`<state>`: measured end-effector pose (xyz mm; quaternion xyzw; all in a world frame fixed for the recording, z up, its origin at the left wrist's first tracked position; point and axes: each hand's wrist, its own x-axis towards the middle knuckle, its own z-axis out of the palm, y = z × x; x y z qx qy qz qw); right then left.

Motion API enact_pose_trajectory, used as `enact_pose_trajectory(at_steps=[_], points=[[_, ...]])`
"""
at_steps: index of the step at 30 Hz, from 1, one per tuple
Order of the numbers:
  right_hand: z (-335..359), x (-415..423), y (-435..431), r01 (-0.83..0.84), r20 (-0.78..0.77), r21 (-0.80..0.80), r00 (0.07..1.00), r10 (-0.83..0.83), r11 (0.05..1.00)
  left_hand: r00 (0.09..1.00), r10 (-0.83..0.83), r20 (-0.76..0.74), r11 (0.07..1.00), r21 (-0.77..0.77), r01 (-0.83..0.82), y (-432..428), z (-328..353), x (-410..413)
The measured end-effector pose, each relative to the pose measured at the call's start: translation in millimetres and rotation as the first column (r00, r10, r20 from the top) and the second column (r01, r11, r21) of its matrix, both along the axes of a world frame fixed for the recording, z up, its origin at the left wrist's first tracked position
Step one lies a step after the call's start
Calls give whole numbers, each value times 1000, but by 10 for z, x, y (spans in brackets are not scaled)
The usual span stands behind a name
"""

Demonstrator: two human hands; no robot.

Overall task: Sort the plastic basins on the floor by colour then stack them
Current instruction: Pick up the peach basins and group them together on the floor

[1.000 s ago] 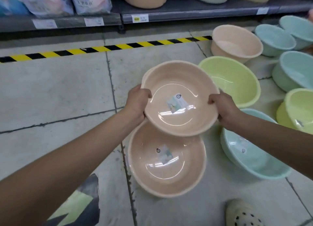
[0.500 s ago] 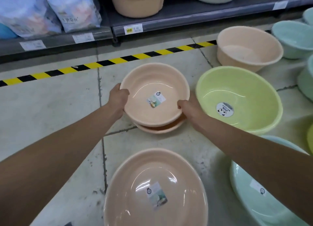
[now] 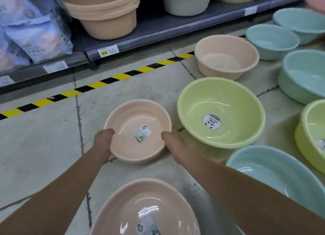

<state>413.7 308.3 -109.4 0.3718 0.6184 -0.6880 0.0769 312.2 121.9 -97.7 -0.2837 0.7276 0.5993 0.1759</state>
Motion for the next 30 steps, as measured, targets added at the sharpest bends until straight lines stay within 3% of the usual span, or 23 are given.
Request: enact_pose_trajectory(at_steps=[5, 10, 16, 21, 30], points=[[130, 63, 39, 6, -3, 8, 1000, -6, 1000, 999, -26, 39, 1000, 18, 26, 5, 128, 6], [437, 257, 203, 84, -127, 23, 989, -81, 996, 987, -140, -78, 990, 14, 142, 201, 610, 87], [1061, 692, 638, 213, -131, -38, 967, -216, 976, 947, -279, -160, 958, 18, 286, 720, 1258, 375], [2034, 1217, 888, 377, -86, -104, 919, -386, 921, 910, -390, -141, 919, 1, 394, 1209, 2272, 709], [4210, 2472, 1525, 545, 14, -60, 838, -545, 836, 817, -576, -15, 816, 42, 576, 1982, 4250, 1707]])
